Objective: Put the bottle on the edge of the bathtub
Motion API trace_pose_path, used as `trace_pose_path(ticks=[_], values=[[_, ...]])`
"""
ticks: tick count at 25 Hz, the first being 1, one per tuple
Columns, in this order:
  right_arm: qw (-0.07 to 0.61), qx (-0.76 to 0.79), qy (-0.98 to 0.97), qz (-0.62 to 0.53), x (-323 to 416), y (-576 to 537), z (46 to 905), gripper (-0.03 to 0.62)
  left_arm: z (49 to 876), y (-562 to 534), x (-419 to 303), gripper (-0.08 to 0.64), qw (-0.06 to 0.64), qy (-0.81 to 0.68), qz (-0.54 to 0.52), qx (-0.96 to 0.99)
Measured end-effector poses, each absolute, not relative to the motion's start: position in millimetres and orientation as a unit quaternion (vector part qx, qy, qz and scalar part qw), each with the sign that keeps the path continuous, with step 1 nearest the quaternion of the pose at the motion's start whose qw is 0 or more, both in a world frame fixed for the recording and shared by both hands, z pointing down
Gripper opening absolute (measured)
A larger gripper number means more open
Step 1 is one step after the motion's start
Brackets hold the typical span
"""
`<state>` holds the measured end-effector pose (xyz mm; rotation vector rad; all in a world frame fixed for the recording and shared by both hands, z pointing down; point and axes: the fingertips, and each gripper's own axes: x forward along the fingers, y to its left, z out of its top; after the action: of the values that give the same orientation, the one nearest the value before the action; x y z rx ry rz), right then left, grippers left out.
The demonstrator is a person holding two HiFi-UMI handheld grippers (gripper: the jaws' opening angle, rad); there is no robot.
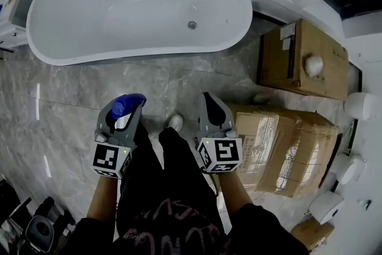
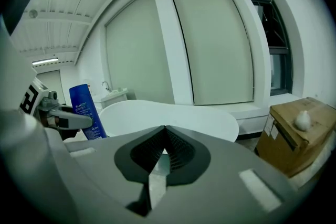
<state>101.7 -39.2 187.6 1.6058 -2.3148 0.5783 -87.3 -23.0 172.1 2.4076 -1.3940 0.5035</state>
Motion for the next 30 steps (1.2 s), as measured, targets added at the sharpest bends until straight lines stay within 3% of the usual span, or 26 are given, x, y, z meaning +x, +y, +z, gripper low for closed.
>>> trace_pose_path(ticks=[30], values=[[0.139,0.595,-0.749,0.256,93.3,-56.8,424.9,0.026,432.5,-87.4,-94.3,0.17,0.185,-0.474,0.182,0.841]])
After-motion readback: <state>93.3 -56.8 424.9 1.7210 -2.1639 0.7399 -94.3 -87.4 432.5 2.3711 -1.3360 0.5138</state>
